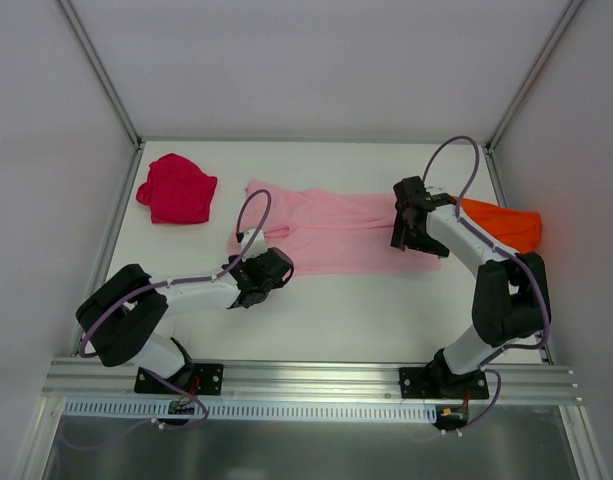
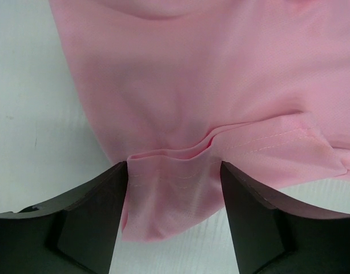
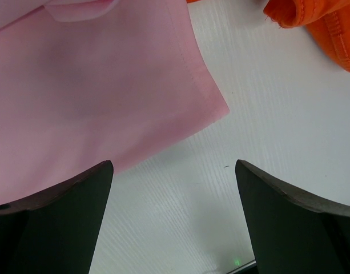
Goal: Fold and stack the t-shirts
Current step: Grap the side of the flattened tshirt closest away from the robot with both arms
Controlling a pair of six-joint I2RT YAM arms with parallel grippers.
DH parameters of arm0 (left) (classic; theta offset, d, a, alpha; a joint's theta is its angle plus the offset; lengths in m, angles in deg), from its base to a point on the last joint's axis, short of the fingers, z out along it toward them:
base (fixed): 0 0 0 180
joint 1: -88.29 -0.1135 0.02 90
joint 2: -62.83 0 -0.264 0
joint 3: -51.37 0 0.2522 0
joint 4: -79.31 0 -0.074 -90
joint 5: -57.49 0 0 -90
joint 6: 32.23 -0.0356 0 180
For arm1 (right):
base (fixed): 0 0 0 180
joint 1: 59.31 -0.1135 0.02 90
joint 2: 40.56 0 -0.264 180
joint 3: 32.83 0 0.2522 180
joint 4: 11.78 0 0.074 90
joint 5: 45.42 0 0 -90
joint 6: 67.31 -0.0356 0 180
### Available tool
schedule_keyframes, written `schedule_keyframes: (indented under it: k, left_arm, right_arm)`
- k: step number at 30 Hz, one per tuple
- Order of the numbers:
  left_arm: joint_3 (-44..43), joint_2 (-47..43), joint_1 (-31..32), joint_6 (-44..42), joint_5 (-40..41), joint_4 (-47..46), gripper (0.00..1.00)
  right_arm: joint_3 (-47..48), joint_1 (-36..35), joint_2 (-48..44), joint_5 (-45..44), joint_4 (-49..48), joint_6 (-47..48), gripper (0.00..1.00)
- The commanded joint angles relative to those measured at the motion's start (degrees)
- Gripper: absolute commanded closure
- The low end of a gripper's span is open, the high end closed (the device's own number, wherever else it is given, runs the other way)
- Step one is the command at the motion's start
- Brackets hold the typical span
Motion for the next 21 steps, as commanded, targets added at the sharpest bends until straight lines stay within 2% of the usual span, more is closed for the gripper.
schedule_keyframes:
  k: [1,5,21]
  left_arm:
    - [0.3,-1.8,0.6,2.3,3.2,2.4,0.33]
    - [0.0,-1.2,0.6,2.6,3.1,2.5,0.36]
    - [2.4,-7.3,1.7,4.7,4.4,4.5,0.35]
  right_arm:
    - [1.6,-0.9,0.1,-2.0,0.8,-1.3,0.06]
    - [1.8,-1.1,0.3,-2.4,0.9,-1.0,0.06]
    - [2.1,-2.5,2.4,-2.0,0.0,-0.1,0.06]
